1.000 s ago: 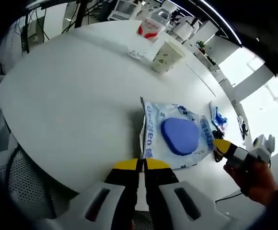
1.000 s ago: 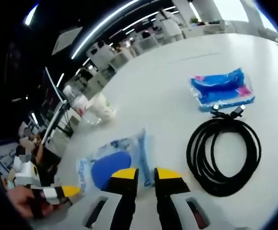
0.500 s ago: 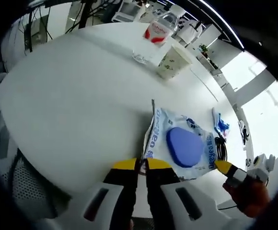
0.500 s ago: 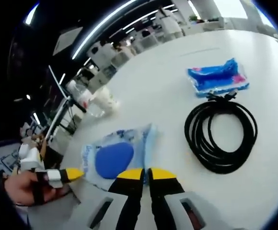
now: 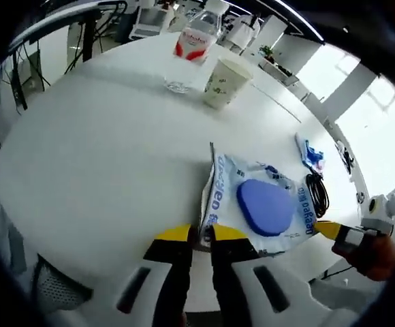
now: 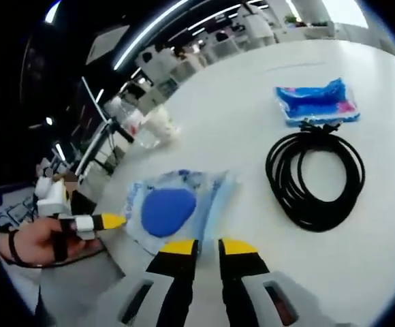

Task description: Arrange the tabletop items into an orderly group along one side of the table until the central work area is clear of visible clutter.

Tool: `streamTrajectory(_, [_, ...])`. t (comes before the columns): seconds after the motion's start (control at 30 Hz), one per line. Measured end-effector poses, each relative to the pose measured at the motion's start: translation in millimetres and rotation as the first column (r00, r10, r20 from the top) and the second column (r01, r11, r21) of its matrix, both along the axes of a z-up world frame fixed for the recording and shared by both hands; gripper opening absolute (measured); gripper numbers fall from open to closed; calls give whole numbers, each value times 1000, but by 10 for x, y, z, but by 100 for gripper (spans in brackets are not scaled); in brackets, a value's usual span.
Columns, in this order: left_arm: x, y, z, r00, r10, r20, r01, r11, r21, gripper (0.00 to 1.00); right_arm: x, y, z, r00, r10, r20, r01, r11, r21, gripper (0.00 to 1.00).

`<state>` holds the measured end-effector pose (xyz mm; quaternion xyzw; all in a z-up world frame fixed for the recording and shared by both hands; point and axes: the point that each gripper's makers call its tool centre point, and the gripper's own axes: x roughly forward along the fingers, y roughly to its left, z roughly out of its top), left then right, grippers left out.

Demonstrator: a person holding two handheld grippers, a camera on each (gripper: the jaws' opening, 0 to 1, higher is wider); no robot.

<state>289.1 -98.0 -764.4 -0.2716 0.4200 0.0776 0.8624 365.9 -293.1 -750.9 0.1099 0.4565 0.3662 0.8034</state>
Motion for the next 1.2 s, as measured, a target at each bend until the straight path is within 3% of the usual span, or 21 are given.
streamTrajectory(0.3, [-69,40,8,1000,-16,-4,16,1000,-8,11,207,89,-11,1000,8,-3,-8,1000,-2,16])
streamTrajectory(0.53, [-59,34,14,1000,-20,12,20,1000,-22,7,275,237,-39,999,28,-19,-28,1000,2,17])
streamTrajectory(0.67, [-33,-5,11,1000,-22,19,23,999,-44,1,325,287,-72,999,32,-18,-33,999,-17,13])
streamTrajectory(0.8, [40,-61,35,998,-69,16,69,997,-36,0,443,289,-66,999,34,-4,-34,999,-38,5])
streamTrajectory(0.83, [51,-98,42,990,-138,1,138,990,-7,0,479,285,-57,999,49,0,-49,998,-50,4])
streamTrajectory(0.87, [63,-109,49,988,-154,1,154,988,2,0,513,280,-49,999,54,5,-54,997,-58,3])
streamTrajectory(0.97, [236,-222,152,982,-184,34,184,983,-6,0,679,254,2,998,51,24,-49,996,-75,2])
streamTrajectory(1.2, [625,-367,231,989,-128,80,134,988,-73,0,1251,255,206,995,49,87,-42,996,-75,0])
